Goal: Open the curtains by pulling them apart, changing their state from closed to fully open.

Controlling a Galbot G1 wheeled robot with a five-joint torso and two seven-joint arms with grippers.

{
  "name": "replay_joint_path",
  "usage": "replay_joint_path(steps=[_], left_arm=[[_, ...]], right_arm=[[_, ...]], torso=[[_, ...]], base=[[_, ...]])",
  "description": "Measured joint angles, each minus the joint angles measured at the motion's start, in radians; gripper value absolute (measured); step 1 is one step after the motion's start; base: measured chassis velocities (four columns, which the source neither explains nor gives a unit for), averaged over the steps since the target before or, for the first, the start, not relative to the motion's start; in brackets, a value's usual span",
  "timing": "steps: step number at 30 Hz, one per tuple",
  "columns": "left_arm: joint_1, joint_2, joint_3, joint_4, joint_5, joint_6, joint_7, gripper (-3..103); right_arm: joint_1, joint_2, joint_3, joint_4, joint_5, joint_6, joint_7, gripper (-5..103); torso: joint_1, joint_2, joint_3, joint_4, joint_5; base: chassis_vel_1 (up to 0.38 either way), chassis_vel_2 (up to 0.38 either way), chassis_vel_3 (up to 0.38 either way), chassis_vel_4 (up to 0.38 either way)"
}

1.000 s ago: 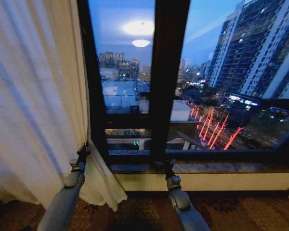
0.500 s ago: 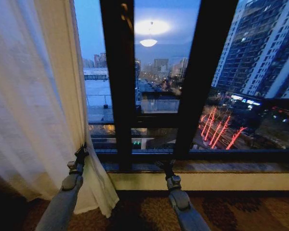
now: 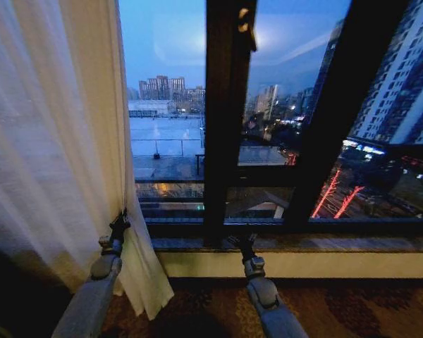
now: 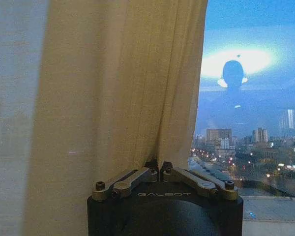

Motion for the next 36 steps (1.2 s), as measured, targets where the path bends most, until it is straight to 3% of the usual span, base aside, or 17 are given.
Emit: replay_joint_path(steps=[13,22,36], left_arm=[[0.002,0.000,-0.003,0.000,0.000,-0.002,-0.002,0],[0.003,-0.001,-0.002,-0.002,0.000,-0.002,-0.003,0],[0.008,0.006,-0.005,-0.004,-0.002,-0.002,-0.002,0]], right_arm=[[0.000,0.000,0.000,0.000,0.000,0.000,0.000,100],[0.000,0.000,0.001,0.000,0.000,0.000,0.000,100],[0.000,0.000,0.000,0.000,0.000,0.000,0.000,100]], torso=[[0.000,0.000,0.000,0.0006,-0.0005],[0.000,0.000,0.000,-0.0006,0.0004],[0.000,0.000,0.000,-0.0001,-0.0001]], base=[[0.288,0.269,-0.280,-0.287],[0.003,-0.003,-0.002,0.000],[0.033,0.028,-0.034,-0.030]])
